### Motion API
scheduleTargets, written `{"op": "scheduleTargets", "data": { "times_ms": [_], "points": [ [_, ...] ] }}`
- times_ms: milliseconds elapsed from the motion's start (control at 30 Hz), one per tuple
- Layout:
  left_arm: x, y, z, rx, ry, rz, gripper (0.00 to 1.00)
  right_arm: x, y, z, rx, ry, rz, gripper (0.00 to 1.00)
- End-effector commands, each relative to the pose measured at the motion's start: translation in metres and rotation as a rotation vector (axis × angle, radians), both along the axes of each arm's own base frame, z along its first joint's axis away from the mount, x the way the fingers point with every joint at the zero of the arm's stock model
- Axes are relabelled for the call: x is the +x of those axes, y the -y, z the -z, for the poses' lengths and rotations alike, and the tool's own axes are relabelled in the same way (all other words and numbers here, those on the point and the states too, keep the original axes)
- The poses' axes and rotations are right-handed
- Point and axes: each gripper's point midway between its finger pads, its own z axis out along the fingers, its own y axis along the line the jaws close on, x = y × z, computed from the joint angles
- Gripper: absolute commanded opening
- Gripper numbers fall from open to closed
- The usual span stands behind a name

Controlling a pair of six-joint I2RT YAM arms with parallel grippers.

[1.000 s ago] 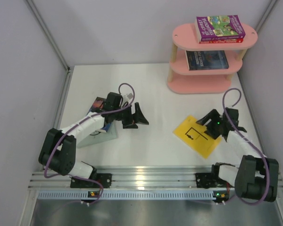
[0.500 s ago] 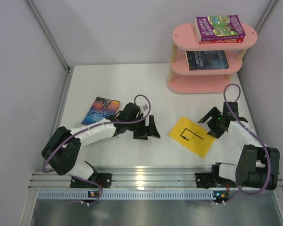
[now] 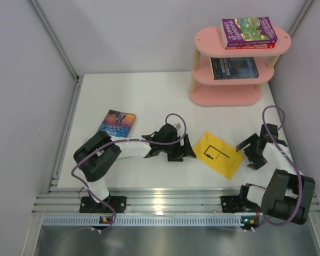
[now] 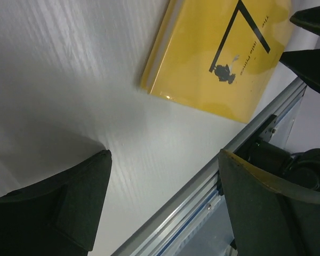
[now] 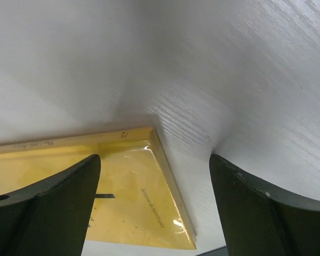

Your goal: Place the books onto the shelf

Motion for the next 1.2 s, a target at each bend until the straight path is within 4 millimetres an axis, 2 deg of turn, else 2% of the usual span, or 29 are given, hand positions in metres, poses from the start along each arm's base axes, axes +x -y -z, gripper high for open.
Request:
{"op": "scheduleTargets", "data": {
  "times_ms": [0,33,67,100,133,167,200,233,267,333,367,400,467,500,567,600,633,667,700,733,767,833,900,1000,1067,1133,1167],
  "points": [
    [0.026,0.030,-0.013,-0.094,0.066,-0.042,0.86,-0.005,-0.001,0.010,0.017,-0.005,0.025,0.83],
    [0.029,0.034,-0.014,-0.107,0.069,-0.039,0.85,0.002,-0.004,0.009,0.028,0.040,0.009,0.83],
    [0.030,0.038,-0.013,-0.111,0.069,-0.032,0.84,0.004,-0.015,0.010,0.081,0.066,-0.019,0.82],
    [0.032,0.039,-0.003,-0.095,0.060,-0.029,0.83,0.007,-0.021,0.009,0.110,0.092,-0.040,0.81],
    [0.036,0.045,-0.007,-0.103,0.077,-0.020,0.81,0.013,-0.026,0.006,0.133,0.134,-0.060,0.80],
    [0.038,0.046,-0.006,-0.097,0.077,-0.017,0.78,0.013,-0.042,0.003,0.190,0.167,-0.101,0.79],
    [0.040,0.046,-0.001,-0.084,0.071,-0.015,0.74,0.016,-0.049,0.001,0.210,0.198,-0.124,0.78],
    [0.045,0.050,-0.004,-0.088,0.084,-0.016,0.65,0.012,-0.057,0.000,0.228,0.218,-0.146,0.77],
    [0.049,0.049,-0.003,-0.084,0.086,-0.021,0.63,0.010,-0.074,-0.003,0.270,0.236,-0.188,0.76],
    [0.057,0.050,-0.006,-0.090,0.094,-0.022,0.61,0.007,-0.091,-0.006,0.308,0.288,-0.241,0.75],
    [0.062,0.048,-0.004,-0.085,0.087,-0.026,0.61,0.003,-0.108,-0.008,0.352,0.297,-0.285,0.75],
    [0.077,0.039,-0.004,-0.083,0.082,-0.054,0.61,0.001,-0.116,-0.010,0.368,0.309,-0.310,0.75],
    [0.093,0.025,-0.006,-0.089,0.072,-0.076,0.61,0.000,-0.135,-0.018,0.406,0.362,-0.375,0.75],
    [0.114,0.008,-0.008,-0.094,0.075,-0.120,0.61,-0.001,-0.147,-0.024,0.415,0.390,-0.436,0.75],
    [0.127,-0.008,-0.012,-0.091,0.089,-0.111,0.62,-0.002,-0.163,-0.036,0.417,0.418,-0.533,0.75],
    [0.142,-0.021,-0.021,-0.090,0.111,-0.129,0.64,-0.009,-0.161,-0.033,0.379,0.385,-0.593,0.75],
    [0.142,-0.033,-0.016,-0.049,0.105,-0.118,0.66,-0.005,-0.158,-0.039,0.343,0.368,-0.620,0.75],
    [0.143,-0.038,-0.018,-0.042,0.107,-0.118,0.68,-0.006,-0.151,-0.035,0.283,0.343,-0.656,0.75],
    [0.147,-0.046,-0.028,-0.047,0.126,-0.124,0.70,-0.012,-0.149,-0.034,0.281,0.304,-0.671,0.75],
    [0.143,-0.050,-0.026,-0.037,0.133,-0.109,0.72,-0.010,-0.151,-0.036,0.289,0.294,-0.687,0.75],
    [0.138,-0.051,-0.029,-0.040,0.138,-0.088,0.73,-0.004,-0.152,-0.047,0.284,0.318,-0.711,0.75],
    [0.124,-0.051,-0.034,-0.055,0.156,-0.033,0.75,0.005,-0.149,-0.052,0.248,0.327,-0.706,0.76],
    [0.111,-0.047,-0.037,-0.081,0.155,0.021,0.75,0.025,-0.138,-0.060,0.162,0.363,-0.696,0.76],
    [0.103,-0.041,-0.037,-0.089,0.165,0.058,0.75,0.050,-0.125,-0.065,0.083,0.383,-0.696,0.74],
    [0.098,-0.034,-0.030,-0.081,0.152,0.070,0.74,0.064,-0.112,-0.058,0.071,0.363,-0.686,0.66],
    [0.098,-0.027,-0.028,-0.079,0.136,0.065,0.70,0.077,-0.100,-0.050,0.124,0.390,-0.657,0.54],
    [0.095,-0.024,-0.021,-0.071,0.120,0.068,0.69,0.081,-0.099,-0.048,0.141,0.409,-0.651,0.52]
  ]
}}
